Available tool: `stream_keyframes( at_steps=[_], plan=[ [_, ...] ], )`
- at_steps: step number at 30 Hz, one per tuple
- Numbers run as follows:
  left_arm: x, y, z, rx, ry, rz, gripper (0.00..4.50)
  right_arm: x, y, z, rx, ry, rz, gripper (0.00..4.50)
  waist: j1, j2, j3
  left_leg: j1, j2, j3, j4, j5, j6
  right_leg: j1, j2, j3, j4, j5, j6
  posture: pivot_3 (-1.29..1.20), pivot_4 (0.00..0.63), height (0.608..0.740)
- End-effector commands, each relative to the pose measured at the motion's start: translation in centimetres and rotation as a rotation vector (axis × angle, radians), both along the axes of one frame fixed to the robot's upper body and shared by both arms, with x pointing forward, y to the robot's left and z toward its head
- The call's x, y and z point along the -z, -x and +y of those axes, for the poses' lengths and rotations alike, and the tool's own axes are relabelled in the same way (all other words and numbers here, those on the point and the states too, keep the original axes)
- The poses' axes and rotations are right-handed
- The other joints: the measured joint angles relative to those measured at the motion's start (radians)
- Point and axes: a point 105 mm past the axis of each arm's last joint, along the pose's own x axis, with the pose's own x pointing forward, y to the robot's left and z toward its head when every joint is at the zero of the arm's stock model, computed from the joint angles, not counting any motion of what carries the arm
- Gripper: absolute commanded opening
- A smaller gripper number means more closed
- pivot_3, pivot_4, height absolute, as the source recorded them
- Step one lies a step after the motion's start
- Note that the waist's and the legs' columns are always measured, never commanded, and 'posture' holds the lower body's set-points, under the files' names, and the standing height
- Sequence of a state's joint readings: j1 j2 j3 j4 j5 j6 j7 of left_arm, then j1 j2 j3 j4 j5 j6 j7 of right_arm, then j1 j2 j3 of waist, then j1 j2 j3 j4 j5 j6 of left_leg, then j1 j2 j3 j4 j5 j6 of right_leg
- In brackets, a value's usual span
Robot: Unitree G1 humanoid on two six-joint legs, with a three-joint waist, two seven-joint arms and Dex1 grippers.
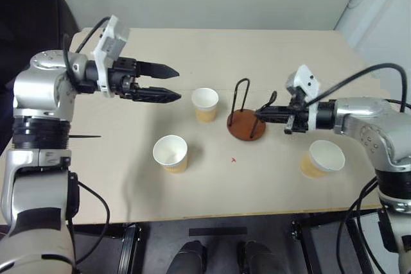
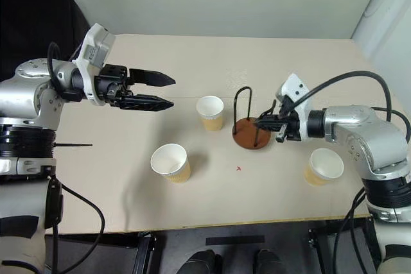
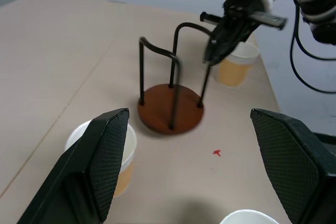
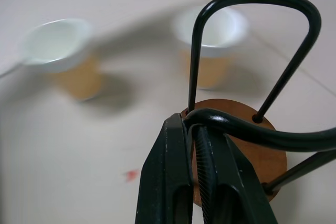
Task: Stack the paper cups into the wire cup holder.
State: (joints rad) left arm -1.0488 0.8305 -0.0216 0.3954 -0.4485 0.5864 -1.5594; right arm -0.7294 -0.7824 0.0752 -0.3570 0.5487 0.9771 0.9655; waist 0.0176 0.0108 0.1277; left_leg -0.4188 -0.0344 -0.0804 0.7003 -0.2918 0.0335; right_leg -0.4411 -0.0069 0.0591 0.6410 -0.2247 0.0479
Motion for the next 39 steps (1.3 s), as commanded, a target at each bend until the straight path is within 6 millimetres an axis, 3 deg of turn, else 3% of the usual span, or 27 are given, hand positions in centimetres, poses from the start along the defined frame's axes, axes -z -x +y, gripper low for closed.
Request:
stream_keyframes(
  at_steps=[1,8,19,39],
  plan=[
    [-1.1,0.5,-0.1,0.030,-0.011,-0.028,3.98,-0.4,2.3,1.1,-0.127,0.073,-0.053,0.02,0.000,0.000,0.000,0.000,0.000,0.000,0.000,0.000,0.000,0.000,0.000,0.000,0.000,0.000,0.000,0.00,0.150,0.740],
    [-0.4,1.2,-0.2,0.062,-0.047,0.014,3.98,-0.1,3.7,2.2,-0.217,0.117,-0.061,0.02,0.000,0.000,0.000,0.000,0.000,0.000,0.001,0.000,0.000,0.000,0.000,0.000,0.000,0.000,0.000,0.00,0.150,0.740],
    [1.5,4.6,0.4,0.127,-0.155,0.123,3.98,0.9,3.4,2.6,-0.254,0.138,-0.052,0.02,-0.003,0.000,0.000,0.000,0.000,-0.001,0.001,0.000,0.000,0.000,0.000,0.000,0.001,0.000,0.000,0.00,0.150,0.740],
    [1.7,5.0,0.2,0.136,-0.147,0.130,3.98,3.4,2.4,0.0,-0.237,0.242,0.013,0.02,-0.006,0.000,0.000,0.000,0.000,-0.001,0.001,0.000,0.000,0.000,0.000,0.000,0.002,0.000,0.000,0.00,0.150,0.740]
  ],
)
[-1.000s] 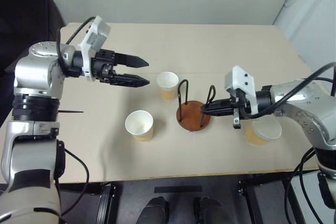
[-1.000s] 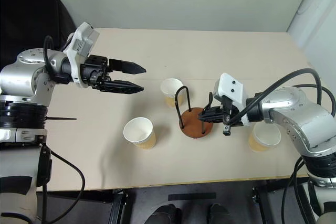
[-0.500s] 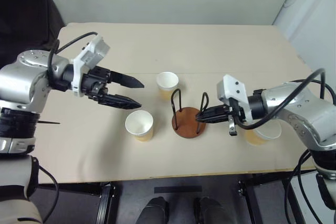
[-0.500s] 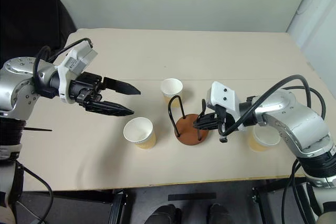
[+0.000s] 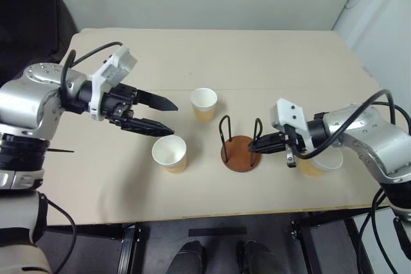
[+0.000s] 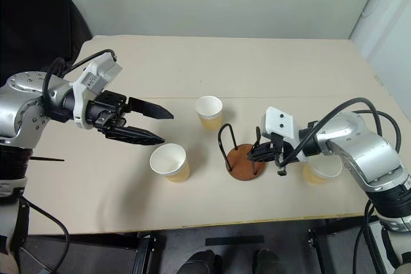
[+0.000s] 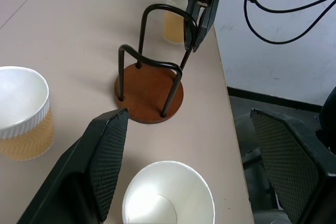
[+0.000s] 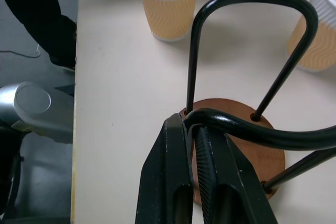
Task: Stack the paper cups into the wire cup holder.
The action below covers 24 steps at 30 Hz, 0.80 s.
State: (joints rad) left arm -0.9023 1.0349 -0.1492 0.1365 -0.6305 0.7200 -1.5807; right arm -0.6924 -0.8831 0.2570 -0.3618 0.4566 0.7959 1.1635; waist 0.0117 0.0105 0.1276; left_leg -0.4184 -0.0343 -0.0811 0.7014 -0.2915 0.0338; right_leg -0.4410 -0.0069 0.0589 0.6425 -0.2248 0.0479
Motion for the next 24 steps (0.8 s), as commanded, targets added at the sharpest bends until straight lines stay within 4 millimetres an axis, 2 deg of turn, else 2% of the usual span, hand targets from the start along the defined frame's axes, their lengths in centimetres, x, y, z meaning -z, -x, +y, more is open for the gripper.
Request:
stream_keyframes(
  at_steps=[1,2,5,12,24],
  plan=[
    [-1.0,0.9,-0.1,0.050,0.018,-0.031,3.98,0.2,0.4,-0.6,-0.023,0.060,-0.022,0.02,0.001,0.000,0.000,0.000,0.000,0.000,0.000,0.000,0.000,0.000,0.000,0.000,0.000,0.000,0.000,0.00,0.150,0.740],
    [-1.0,0.9,-0.1,0.050,0.019,-0.031,3.98,0.5,0.4,-0.8,-0.025,0.080,-0.021,0.02,0.001,0.000,0.000,0.000,0.000,0.000,0.000,0.000,0.000,0.000,0.000,0.000,0.000,0.000,0.000,0.00,0.150,0.740],
    [-1.0,0.9,-0.2,0.052,0.020,-0.027,3.98,1.1,0.1,-1.4,-0.007,0.111,-0.020,0.71,0.000,-0.001,0.000,0.000,0.000,0.000,0.000,0.000,0.000,0.001,0.000,0.000,0.000,0.000,0.000,0.00,0.150,0.740],
    [-0.7,0.9,-0.3,0.055,0.025,-0.021,3.98,1.1,-1.2,-1.8,0.046,0.117,-0.073,3.03,0.000,-0.001,0.000,0.001,0.000,0.000,0.000,0.000,0.000,0.001,0.000,0.000,0.001,0.000,0.000,0.00,0.150,0.740],
    [-0.4,0.6,-0.7,0.061,0.044,-0.016,3.98,-0.5,-2.7,-2.5,0.143,0.084,-0.135,3.03,-0.001,-0.001,0.000,0.001,0.000,0.000,0.000,0.000,0.000,0.001,0.000,0.000,0.001,0.000,0.000,0.00,0.150,0.740]
  ],
)
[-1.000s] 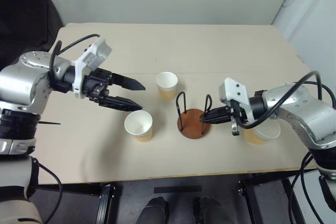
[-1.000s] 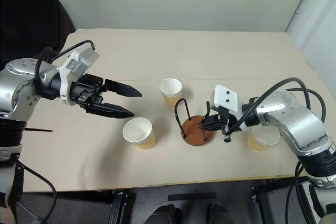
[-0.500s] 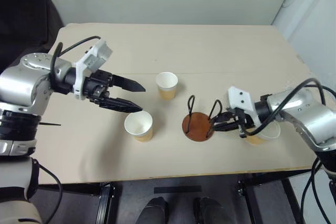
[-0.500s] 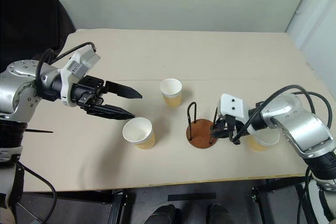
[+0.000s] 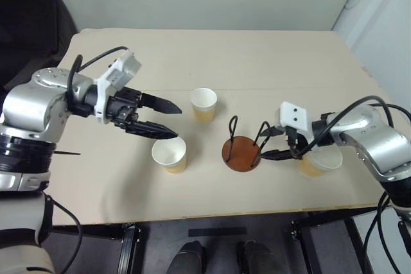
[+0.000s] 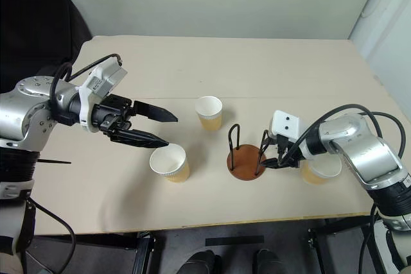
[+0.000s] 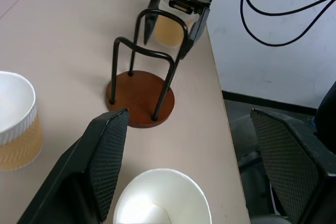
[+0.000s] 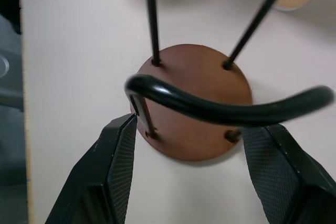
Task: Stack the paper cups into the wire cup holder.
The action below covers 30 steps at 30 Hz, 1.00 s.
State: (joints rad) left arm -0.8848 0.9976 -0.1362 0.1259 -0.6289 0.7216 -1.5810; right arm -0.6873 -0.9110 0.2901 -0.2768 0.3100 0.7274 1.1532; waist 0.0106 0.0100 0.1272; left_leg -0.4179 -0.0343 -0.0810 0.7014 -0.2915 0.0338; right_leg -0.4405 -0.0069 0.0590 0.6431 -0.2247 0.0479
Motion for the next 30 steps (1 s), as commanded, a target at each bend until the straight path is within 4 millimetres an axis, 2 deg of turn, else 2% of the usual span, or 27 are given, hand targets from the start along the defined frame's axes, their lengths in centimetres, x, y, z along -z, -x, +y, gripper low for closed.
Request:
stream_keyframes(
  at_steps=[1,11,19,26,30],
  plan=[
    [-0.9,0.6,-0.1,0.035,0.020,-0.026,3.98,-1.7,-0.5,-0.3,0.026,-0.020,-0.074,3.03,0.000,0.000,0.000,0.000,0.000,0.000,0.000,0.000,0.000,0.000,0.000,0.000,0.000,0.000,0.000,0.00,0.150,0.740],
    [-0.7,0.4,-0.4,0.042,0.030,-0.021,3.98,-2.1,0.0,-0.5,0.032,-0.018,-0.065,3.03,0.001,0.000,0.000,0.000,0.000,0.000,0.000,0.000,0.000,0.000,0.000,0.000,0.000,0.000,0.000,0.00,0.150,0.740],
    [-0.6,0.1,-0.5,0.042,0.036,-0.030,3.98,-4.2,2.6,-0.5,-0.009,-0.032,-0.066,3.03,0.001,0.000,0.000,0.000,0.000,0.000,0.000,0.000,0.000,0.000,0.000,0.000,0.000,0.000,0.000,0.00,0.150,0.740],
    [-0.7,-0.3,-0.6,0.044,0.030,-0.053,3.98,-5.3,3.5,-1.0,0.010,-0.007,-0.103,3.03,0.002,0.000,0.000,0.000,0.000,0.000,0.000,0.000,0.000,0.000,0.000,0.000,0.000,0.000,0.000,0.00,0.150,0.740],
    [-1.4,-1.0,-0.3,0.024,0.022,-0.102,3.98,-6.5,3.0,-2.3,0.071,0.030,-0.175,3.03,0.004,0.000,0.000,0.000,0.000,0.000,0.000,0.000,0.000,0.000,0.000,0.000,0.000,0.000,0.000,0.00,0.150,0.740]
  ],
)
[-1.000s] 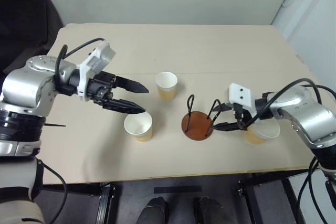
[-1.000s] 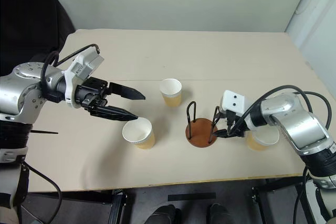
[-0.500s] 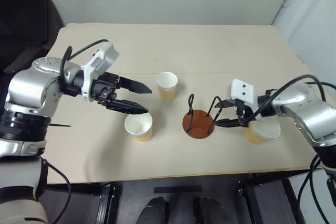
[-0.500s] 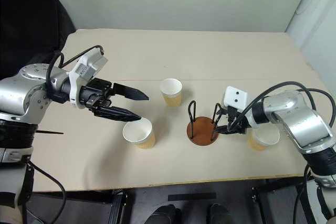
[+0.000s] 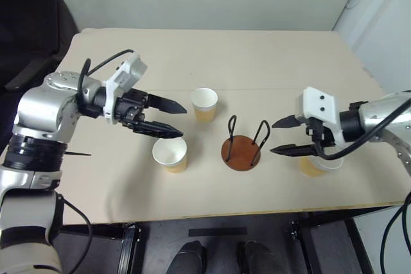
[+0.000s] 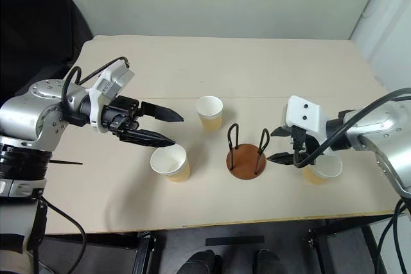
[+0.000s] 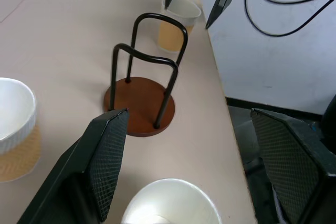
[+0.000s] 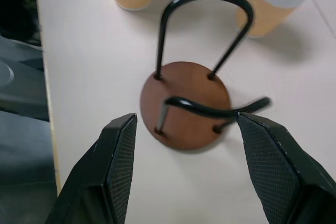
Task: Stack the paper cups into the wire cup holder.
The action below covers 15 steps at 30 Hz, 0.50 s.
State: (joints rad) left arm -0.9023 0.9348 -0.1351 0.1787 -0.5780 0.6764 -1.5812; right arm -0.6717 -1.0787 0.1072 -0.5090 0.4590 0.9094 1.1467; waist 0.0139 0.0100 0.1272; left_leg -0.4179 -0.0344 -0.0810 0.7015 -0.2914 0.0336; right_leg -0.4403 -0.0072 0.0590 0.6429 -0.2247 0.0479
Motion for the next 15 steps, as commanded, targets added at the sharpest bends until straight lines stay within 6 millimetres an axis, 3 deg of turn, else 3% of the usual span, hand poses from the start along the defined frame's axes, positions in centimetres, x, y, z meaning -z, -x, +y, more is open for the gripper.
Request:
stream_keyframes(
  at_steps=[1,10,15],
  plan=[
    [-1.9,-0.1,0.2,0.019,0.002,-0.086,3.98,-2.5,-0.2,-1.1,0.050,0.005,-0.124,3.03,0.001,0.000,0.000,0.000,0.000,0.000,0.000,0.000,0.000,0.000,0.000,0.000,0.000,0.000,0.000,0.00,0.150,0.740],
    [-2.4,-1.8,1.1,-0.030,-0.070,-0.203,3.98,-4.7,-0.6,-1.7,0.078,-0.010,-0.217,3.03,0.000,0.000,0.000,0.000,0.000,0.000,0.000,0.000,0.000,0.000,0.000,0.000,0.000,0.000,0.000,0.00,0.150,0.740],
    [-2.5,-3.9,1.9,-0.066,-0.197,-0.356,3.98,-7.2,0.2,1.0,-0.011,-0.127,-0.230,3.03,-0.001,0.000,0.000,0.000,0.000,0.000,0.000,0.000,0.000,-0.001,0.000,0.000,0.001,0.000,0.000,0.00,0.150,0.740]
  ],
)
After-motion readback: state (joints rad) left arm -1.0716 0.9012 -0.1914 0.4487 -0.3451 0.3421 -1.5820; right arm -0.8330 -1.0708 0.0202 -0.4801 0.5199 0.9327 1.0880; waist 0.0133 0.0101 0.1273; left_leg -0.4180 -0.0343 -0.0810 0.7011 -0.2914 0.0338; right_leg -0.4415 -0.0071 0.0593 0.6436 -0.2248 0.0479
